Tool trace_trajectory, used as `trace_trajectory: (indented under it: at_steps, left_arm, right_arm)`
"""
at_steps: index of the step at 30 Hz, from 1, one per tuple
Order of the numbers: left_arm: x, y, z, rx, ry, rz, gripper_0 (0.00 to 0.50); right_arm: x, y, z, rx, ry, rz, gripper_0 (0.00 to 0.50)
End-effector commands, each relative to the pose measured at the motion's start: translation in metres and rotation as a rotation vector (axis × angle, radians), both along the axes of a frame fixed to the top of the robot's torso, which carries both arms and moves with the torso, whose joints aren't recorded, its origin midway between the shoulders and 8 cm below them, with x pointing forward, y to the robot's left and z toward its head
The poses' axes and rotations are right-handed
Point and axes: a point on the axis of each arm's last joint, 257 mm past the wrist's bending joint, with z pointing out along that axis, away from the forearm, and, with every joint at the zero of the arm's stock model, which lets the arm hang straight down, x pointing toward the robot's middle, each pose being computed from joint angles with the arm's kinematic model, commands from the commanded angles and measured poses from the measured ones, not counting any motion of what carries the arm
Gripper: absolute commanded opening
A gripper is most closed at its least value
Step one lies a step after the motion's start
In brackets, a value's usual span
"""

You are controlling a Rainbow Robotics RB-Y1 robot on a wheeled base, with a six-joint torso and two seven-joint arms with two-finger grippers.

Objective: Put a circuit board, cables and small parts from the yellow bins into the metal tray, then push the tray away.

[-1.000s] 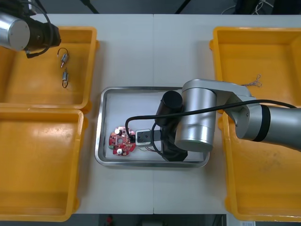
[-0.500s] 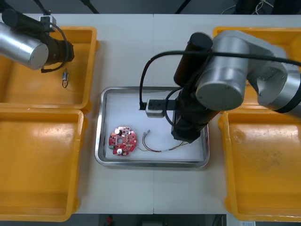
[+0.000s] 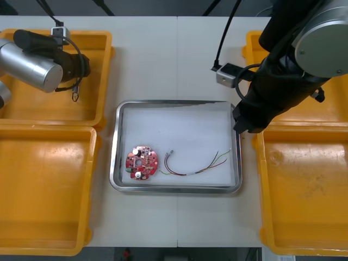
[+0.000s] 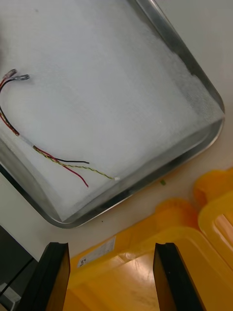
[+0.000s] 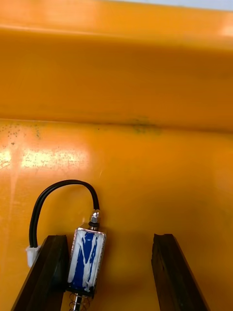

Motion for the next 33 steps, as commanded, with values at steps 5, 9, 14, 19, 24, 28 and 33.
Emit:
trace_trajectory:
  at_steps: [5, 9, 14, 19, 24, 28, 33]
  left_arm:
    - [0.014, -0.026, 0.022, 0.078, -0.038, -0.079, 0.5]
    - [0.013, -0.027, 0.019, 0.089, -0.034, -0.085, 0.23]
    - [0.013, -0.027, 0.017, 0.099, -0.035, -0.092, 0.0]
    - [0.013, -0.026, 0.016, 0.105, -0.034, -0.094, 0.0]
    - [0.014, -0.023, 0.024, 0.094, -0.037, -0.089, 0.0]
    - [0.012, -0.023, 0.038, 0.106, -0.007, -0.082, 0.0]
    - [0.005, -0.025, 0.065, 0.071, 0.042, -0.059, 0.0]
  right_arm:
    - [0.018, -0.048, 0.043, 0.097, -0.058, -0.288, 0.5]
    - [0.021, -0.065, 0.045, 0.132, -0.054, -0.396, 0.5]
    - [0.029, -0.093, 0.05, 0.173, -0.066, -0.581, 0.5]
    - [0.041, -0.117, 0.053, 0.202, -0.071, -0.724, 0.5]
    - [0.056, -0.144, 0.056, 0.223, -0.076, -0.81, 0.5]
    - [0.067, -0.155, 0.059, 0.243, -0.08, -0.838, 0.5]
    - [0.078, -0.176, 0.058, 0.195, -0.097, -0.765, 0.5]
